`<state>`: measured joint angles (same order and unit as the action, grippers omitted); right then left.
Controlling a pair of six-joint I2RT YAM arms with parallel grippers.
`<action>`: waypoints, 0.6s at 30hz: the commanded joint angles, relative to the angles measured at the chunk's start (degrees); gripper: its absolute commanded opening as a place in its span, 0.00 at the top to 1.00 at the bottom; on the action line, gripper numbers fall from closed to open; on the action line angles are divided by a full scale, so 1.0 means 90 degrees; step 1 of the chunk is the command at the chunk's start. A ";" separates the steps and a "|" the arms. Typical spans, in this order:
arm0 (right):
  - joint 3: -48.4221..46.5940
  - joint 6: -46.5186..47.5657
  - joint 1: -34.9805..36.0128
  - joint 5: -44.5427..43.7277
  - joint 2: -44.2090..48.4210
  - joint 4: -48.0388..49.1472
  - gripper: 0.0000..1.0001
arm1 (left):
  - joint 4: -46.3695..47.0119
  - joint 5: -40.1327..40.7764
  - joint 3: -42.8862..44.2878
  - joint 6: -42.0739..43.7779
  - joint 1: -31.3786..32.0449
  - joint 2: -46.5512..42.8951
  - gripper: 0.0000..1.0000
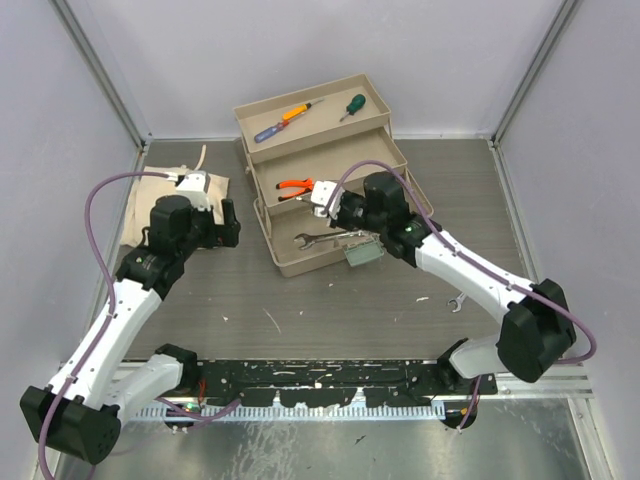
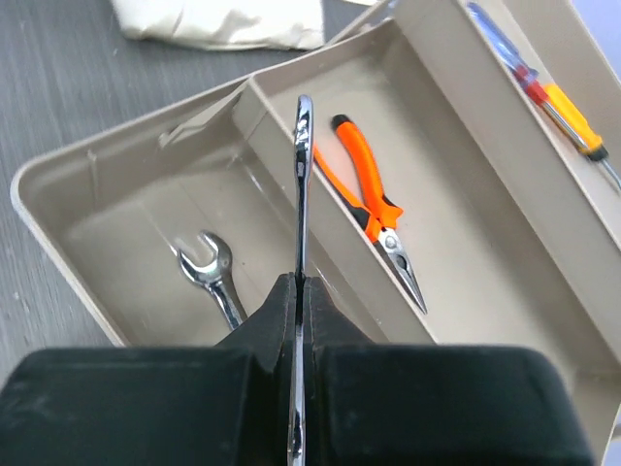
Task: Sort the tools into containers
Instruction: Place the wrench in the storage box.
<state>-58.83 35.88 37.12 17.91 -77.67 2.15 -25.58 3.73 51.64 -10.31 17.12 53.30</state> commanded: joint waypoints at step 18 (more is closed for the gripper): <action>-0.2565 0.3652 -0.0024 0.0717 -0.2686 -0.2864 0.97 | -0.0109 0.0420 0.0045 -0.0195 -0.0038 -0.0291 0.00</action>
<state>-77.60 66.13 36.64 26.87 -100.16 -23.49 -27.14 6.33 51.37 -11.27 17.12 52.60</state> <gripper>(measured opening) 0.050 0.996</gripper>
